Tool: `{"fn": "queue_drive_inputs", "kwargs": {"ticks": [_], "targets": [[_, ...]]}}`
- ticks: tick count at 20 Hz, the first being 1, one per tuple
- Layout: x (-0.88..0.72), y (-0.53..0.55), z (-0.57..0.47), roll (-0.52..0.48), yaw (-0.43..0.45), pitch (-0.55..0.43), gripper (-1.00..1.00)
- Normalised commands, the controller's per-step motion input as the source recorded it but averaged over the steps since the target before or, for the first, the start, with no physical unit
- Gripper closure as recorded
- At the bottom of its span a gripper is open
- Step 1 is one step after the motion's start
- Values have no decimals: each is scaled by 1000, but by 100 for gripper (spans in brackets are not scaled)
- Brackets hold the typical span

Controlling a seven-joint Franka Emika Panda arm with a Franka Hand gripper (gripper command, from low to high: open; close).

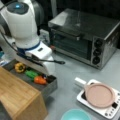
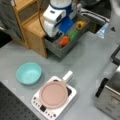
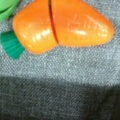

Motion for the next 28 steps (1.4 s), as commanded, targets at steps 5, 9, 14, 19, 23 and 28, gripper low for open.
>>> {"fn": "queue_drive_inputs", "kwargs": {"ticks": [5,9,14,19,23,28], "targets": [[-95,96,13,-6,-57,-190,-100],[-55,183,62,29,-165,-198,-100],[27,315,-22,112,-354,-146,-100],[140,448,-62,161,-584,-224,-100],[124,524,-71,113,-650,-296,-100],[246,537,-28,152,-612,-94,-100]]}}
